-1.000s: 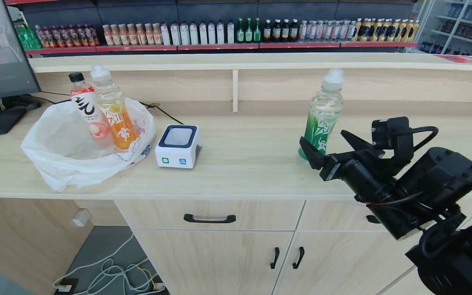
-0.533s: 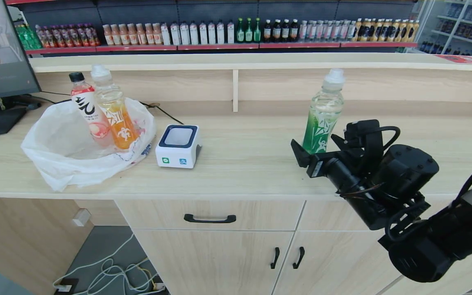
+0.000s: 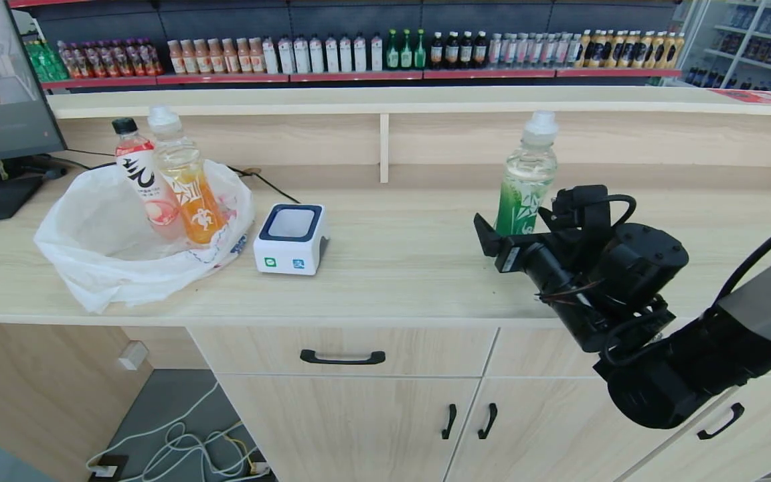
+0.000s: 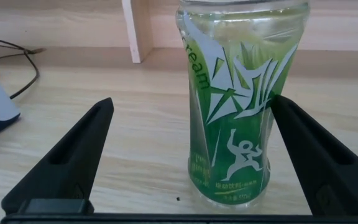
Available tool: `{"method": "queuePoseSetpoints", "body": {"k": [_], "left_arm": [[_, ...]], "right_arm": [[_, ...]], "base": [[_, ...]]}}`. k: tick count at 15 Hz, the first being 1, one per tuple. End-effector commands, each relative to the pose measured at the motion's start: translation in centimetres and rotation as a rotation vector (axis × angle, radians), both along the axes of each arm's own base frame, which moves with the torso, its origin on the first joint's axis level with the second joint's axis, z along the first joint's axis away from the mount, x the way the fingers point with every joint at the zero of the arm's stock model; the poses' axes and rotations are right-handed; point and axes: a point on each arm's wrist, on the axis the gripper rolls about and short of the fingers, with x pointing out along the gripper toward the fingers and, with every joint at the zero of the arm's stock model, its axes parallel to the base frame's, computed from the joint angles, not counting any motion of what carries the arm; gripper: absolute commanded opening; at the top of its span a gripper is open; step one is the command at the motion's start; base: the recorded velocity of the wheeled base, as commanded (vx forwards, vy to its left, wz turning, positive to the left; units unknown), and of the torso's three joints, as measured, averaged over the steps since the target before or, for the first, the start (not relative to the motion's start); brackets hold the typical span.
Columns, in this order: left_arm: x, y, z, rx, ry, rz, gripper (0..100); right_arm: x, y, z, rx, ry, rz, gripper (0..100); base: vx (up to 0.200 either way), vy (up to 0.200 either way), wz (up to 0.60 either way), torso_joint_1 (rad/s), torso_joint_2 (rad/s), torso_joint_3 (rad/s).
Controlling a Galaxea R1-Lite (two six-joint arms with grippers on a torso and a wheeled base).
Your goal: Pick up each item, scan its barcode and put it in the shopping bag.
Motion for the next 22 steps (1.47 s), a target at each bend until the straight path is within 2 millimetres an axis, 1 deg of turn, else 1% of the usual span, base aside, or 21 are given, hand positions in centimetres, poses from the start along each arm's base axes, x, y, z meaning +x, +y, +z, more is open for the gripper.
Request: {"method": "queuePoseSetpoints", "body": {"k": [1, 4, 7, 11, 13, 15, 16, 18, 19, 22], "left_arm": [[0.0, 0.0, 0.0, 0.0, 0.0, 0.001, 100], [0.0, 0.0, 0.0, 0.0, 0.0, 0.001, 100], [0.0, 0.0, 0.0, 0.0, 0.0, 0.001, 100], [0.0, 0.0, 0.0, 0.0, 0.0, 0.001, 100], [0.0, 0.0, 0.0, 0.0, 0.0, 0.001, 100], [0.0, 0.0, 0.0, 0.0, 0.0, 0.001, 100], [0.0, 0.0, 0.0, 0.0, 0.0, 0.001, 100], [0.0, 0.0, 0.0, 0.0, 0.0, 0.001, 100], [0.0, 0.0, 0.0, 0.0, 0.0, 0.001, 100], [0.0, 0.0, 0.0, 0.0, 0.0, 0.001, 100]], "right_arm": [[0.3, 0.1, -0.5, -0.006, 0.011, 0.0, 100], [0.6, 0.1, -0.8, -0.008, 0.015, -0.004, 100], [1.4, -0.5, -0.8, -0.004, 0.007, -0.027, 100], [1.9, -0.8, -1.0, -0.01, 0.019, -0.033, 100], [2.4, -0.5, -0.5, 0.0, 0.019, -0.03, 100], [3.1, -0.8, 0.0, 0.0, 0.027, -0.044, 100], [3.8, -1.0, 0.7, 0.005, 0.023, -0.055, 100], [4.6, -0.8, 1.7, 0.016, 0.027, -0.055, 100], [4.9, -0.7, 2.1, 0.015, 0.028, -0.055, 100], [5.1, -0.8, 2.2, 0.011, 0.035, -0.06, 100]], "base": [[0.0, 0.0, 0.0, 0.0, 0.0, 0.0], [0.0, 0.0, 0.0, 0.0, 0.0, 0.0], [0.0, 0.0, 0.0, 0.0, 0.0, 0.0], [0.0, 0.0, 0.0, 0.0, 0.0, 0.0], [0.0, 0.0, 0.0, 0.0, 0.0, 0.0], [0.0, 0.0, 0.0, 0.0, 0.0, 0.0], [0.0, 0.0, 0.0, 0.0, 0.0, 0.0], [0.0, 0.0, 0.0, 0.0, 0.0, 0.0], [0.0, 0.0, 0.0, 0.0, 0.0, 0.0], [0.0, 0.0, 0.0, 0.0, 0.0, 0.0]]}}
